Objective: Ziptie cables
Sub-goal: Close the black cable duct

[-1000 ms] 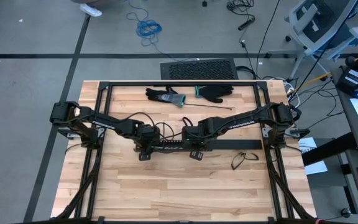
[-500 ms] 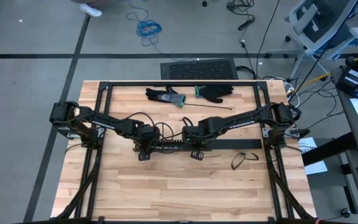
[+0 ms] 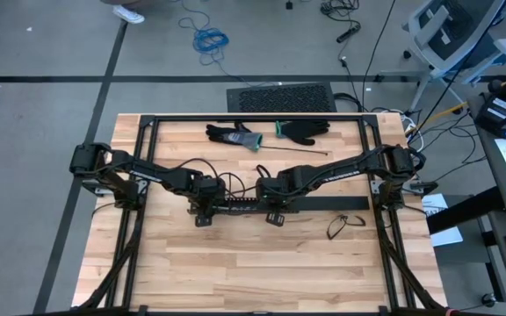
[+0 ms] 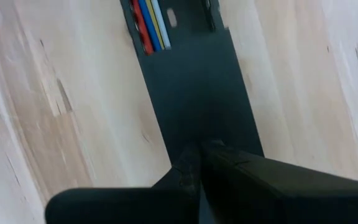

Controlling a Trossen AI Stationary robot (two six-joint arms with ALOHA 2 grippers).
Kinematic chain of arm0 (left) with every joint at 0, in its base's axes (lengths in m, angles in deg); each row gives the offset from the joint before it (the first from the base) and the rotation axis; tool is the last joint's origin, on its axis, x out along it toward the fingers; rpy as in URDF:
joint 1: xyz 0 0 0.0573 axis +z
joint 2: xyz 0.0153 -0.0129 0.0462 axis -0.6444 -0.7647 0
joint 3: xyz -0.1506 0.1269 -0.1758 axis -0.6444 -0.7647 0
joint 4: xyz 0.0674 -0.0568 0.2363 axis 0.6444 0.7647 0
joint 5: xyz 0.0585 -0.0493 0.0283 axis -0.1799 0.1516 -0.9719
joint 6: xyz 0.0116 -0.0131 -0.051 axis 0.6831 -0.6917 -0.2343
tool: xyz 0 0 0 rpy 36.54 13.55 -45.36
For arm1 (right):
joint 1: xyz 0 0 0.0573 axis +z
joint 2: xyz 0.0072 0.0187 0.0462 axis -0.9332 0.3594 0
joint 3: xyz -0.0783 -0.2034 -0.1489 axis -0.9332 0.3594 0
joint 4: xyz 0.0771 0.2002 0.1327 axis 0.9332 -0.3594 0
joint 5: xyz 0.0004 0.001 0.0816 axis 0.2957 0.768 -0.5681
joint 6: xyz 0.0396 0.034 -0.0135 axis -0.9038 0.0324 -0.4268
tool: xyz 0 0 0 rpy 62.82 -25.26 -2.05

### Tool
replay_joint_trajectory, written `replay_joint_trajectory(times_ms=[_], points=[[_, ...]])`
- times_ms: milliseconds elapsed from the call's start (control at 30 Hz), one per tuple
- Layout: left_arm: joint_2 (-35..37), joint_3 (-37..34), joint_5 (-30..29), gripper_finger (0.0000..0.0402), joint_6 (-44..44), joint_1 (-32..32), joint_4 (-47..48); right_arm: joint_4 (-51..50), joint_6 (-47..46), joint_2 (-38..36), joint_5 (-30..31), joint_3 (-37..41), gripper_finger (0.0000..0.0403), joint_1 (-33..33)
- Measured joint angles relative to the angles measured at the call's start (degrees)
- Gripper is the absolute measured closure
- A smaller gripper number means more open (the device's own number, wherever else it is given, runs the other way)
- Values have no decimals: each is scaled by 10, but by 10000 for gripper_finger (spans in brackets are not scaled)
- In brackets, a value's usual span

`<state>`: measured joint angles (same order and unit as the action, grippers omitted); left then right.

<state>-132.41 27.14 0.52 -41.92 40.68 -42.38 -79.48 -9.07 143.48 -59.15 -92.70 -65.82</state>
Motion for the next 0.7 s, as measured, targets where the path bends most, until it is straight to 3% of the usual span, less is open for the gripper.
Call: replay_joint_trajectory(times_ms=[700], points=[[0, 0, -1, 166, 0, 0, -15, 106, -10, 4, -15, 0, 402, 0]])
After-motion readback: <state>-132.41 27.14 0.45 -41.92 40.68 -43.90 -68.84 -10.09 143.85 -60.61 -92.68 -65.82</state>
